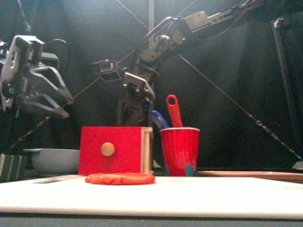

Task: Get the cutter from the drawer then cut the dough then place the extra dough in the bowl
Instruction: Place the cutter on the board

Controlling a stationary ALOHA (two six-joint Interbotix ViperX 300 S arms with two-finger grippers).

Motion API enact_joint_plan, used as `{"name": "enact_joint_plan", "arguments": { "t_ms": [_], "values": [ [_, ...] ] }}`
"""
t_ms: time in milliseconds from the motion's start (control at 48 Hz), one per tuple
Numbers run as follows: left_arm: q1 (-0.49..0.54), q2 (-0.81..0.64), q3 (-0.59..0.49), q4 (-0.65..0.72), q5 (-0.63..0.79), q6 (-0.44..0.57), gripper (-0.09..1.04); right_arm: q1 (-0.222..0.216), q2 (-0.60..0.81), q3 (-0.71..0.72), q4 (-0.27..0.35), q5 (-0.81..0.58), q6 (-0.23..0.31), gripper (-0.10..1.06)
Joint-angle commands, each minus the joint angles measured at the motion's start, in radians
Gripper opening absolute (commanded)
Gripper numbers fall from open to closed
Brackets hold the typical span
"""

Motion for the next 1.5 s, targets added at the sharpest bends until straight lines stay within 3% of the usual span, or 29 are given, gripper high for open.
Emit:
{"name": "enact_joint_plan", "arguments": {
  "t_ms": [21,1125,1333,1500],
  "values": [
    [0.002,-0.003,-0.009,0.002,-0.005,0.002,0.74,0.003,-0.077,-0.025,0.011,-0.002,0.002,0.53],
    [0.002,-0.003,-0.005,0.002,-0.002,0.002,0.74,0.008,-0.161,-0.075,-0.008,0.063,0.002,0.53],
    [0.009,-0.005,0.0,0.002,-0.003,0.003,0.74,0.012,-0.252,-0.061,-0.015,0.124,0.0,0.53],
    [0.018,-0.005,0.0,0.003,-0.003,0.003,0.74,0.043,-0.357,0.005,-0.012,0.172,0.003,0.53]
  ]
}}
